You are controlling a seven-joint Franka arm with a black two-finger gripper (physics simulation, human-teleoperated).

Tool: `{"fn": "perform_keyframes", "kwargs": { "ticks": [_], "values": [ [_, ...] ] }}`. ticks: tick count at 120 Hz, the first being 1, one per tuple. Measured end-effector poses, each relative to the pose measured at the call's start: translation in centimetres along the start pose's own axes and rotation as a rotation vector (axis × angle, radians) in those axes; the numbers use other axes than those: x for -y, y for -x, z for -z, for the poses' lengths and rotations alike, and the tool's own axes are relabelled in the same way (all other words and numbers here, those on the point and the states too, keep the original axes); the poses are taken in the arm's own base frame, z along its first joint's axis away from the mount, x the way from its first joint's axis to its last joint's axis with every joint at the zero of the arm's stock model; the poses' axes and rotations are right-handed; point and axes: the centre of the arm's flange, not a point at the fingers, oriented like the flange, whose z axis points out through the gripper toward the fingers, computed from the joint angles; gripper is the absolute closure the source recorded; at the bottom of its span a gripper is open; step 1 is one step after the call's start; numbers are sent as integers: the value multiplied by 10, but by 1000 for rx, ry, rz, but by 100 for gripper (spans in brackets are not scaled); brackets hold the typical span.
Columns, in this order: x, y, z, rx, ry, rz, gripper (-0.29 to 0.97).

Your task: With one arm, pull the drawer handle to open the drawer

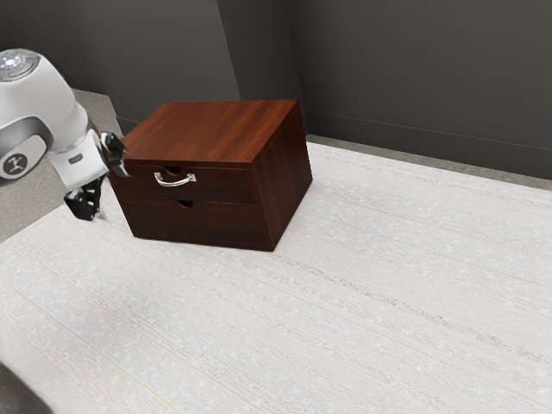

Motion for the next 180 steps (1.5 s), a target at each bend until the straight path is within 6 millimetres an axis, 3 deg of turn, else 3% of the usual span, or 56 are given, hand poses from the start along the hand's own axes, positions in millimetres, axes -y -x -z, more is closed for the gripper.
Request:
{"fn": "perform_keyframes", "kwargs": {
  "ticks": [24,42,67,90,111,128,145,180],
  "values": [
    [10,14,5,52,-50,-12,0],
    [24,19,-18,54,-43,-8,0],
    [30,4,-19,35,-74,-40,1],
    [32,2,-21,27,-86,-46,23],
    [36,-4,-23,11,-107,-54,33],
    [39,-15,-21,-7,-127,-70,36],
    [39,-18,-42,-19,-108,-71,37],
    [43,-38,-47,-43,-120,-99,38]
  ]
}}
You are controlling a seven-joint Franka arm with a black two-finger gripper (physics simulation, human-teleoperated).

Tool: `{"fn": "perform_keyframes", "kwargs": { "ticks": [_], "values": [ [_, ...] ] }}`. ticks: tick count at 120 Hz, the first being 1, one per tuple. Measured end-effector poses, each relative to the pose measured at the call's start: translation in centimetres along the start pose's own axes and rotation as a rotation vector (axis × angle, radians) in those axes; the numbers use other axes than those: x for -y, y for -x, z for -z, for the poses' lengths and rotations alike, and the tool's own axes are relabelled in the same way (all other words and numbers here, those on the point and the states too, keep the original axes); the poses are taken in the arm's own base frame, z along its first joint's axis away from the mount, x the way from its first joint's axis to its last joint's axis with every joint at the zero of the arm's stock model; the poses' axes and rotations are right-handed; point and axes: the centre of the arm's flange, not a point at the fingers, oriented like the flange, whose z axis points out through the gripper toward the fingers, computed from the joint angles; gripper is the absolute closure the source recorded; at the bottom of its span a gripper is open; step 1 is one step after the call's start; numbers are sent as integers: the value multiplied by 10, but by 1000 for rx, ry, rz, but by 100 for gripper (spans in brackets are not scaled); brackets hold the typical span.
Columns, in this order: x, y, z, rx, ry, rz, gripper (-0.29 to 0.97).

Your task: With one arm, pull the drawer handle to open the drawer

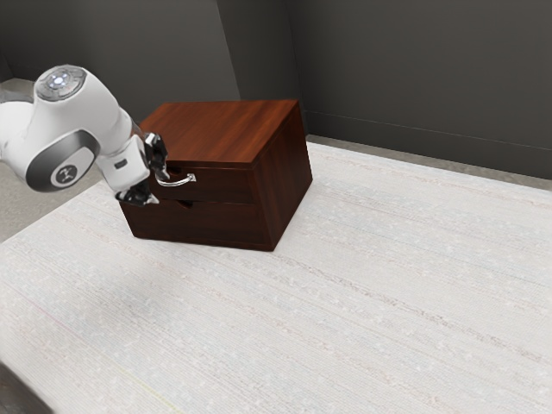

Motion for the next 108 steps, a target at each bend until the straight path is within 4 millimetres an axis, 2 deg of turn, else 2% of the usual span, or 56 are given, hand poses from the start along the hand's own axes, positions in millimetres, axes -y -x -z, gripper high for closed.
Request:
{"fn": "perform_keyframes", "kwargs": {
  "ticks": [33,57,104,108],
  "values": [
    [2,-16,-11,-21,3,-19,38],
    [2,-18,-24,-18,18,-19,37],
    [-6,-22,-28,-31,25,-14,28],
    [-7,-21,-25,-33,23,-13,33]
  ]
}}
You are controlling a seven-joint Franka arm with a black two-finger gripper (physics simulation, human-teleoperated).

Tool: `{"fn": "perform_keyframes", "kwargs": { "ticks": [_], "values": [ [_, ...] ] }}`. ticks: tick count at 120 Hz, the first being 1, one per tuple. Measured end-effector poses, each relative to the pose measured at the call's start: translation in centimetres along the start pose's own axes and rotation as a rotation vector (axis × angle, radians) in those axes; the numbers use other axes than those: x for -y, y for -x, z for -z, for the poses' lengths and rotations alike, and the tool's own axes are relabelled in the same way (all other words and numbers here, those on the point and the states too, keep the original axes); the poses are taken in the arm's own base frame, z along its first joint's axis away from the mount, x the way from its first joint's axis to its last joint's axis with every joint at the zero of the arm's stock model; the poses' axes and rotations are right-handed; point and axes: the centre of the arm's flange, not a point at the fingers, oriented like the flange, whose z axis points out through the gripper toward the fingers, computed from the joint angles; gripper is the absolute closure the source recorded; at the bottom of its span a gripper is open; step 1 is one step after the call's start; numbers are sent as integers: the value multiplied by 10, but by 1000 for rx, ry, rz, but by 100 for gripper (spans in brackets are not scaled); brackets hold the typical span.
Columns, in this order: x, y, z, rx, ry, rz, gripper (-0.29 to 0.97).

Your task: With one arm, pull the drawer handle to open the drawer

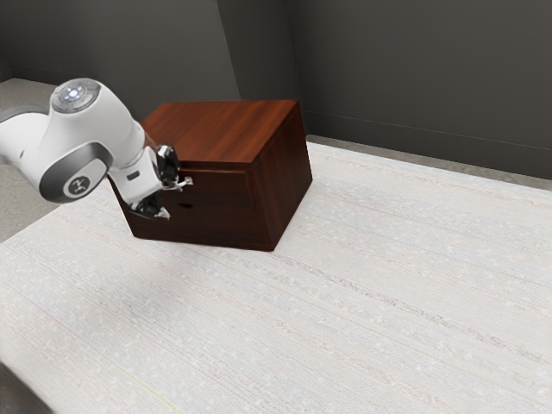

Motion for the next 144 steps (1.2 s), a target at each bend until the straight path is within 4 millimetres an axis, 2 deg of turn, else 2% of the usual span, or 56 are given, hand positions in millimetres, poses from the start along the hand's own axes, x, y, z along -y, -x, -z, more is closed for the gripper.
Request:
{"fn": "perform_keyframes", "kwargs": {
  "ticks": [7,13,16,33,49,54,70,75,81,92,105,117,125,144],
  "values": [
    [-2,0,6,0,-5,-2,47],
    [-4,-2,7,2,-5,-5,49],
    [-6,-2,7,3,-4,-6,54],
    [-12,-3,12,5,-6,-2,60],
    [-13,-1,25,10,-18,-1,77],
    [-14,-2,26,11,-17,-2,75],
    [-28,-3,23,13,1,-6,46],
    [-31,-3,25,13,3,-5,40],
    [-34,-3,30,14,0,-6,48],
    [-41,-5,35,16,1,-7,49],
    [-50,-6,36,17,8,-5,42],
    [-60,-10,44,21,6,-12,43],
    [-67,-12,50,24,4,-16,51],
    [-81,-14,58,28,4,-15,49]
  ]
}}
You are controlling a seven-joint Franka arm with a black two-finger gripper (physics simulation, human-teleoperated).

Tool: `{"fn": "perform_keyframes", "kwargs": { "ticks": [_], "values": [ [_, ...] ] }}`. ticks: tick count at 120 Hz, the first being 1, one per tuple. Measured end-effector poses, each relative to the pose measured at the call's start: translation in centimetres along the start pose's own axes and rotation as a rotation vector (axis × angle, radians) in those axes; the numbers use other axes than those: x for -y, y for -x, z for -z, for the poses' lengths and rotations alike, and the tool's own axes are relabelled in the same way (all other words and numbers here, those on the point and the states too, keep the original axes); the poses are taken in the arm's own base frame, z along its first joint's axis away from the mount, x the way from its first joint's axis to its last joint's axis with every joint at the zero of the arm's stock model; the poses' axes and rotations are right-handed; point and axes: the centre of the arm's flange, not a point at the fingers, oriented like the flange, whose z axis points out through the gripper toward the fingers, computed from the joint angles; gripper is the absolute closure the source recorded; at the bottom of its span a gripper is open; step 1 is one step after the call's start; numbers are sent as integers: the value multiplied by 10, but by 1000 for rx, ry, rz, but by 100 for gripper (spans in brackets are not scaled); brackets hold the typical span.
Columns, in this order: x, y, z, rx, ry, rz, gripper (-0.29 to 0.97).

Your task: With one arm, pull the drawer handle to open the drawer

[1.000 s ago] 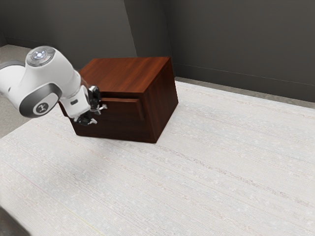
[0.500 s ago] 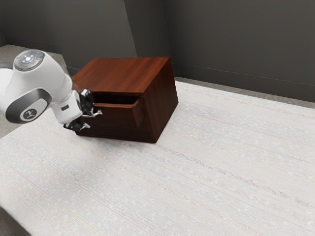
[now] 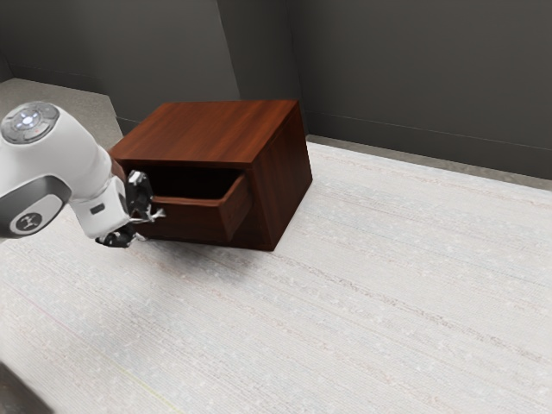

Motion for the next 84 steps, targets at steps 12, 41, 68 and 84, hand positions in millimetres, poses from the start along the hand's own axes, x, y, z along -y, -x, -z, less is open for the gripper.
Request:
{"fn": "perform_keyframes", "kwargs": {
  "ticks": [12,41,68,84],
  "values": [
    [-11,-2,10,10,-2,2,48],
    [-31,-6,18,9,13,20,41],
    [-53,-2,40,-3,8,52,43],
    [-61,-13,106,15,-33,74,28]
  ]
}}
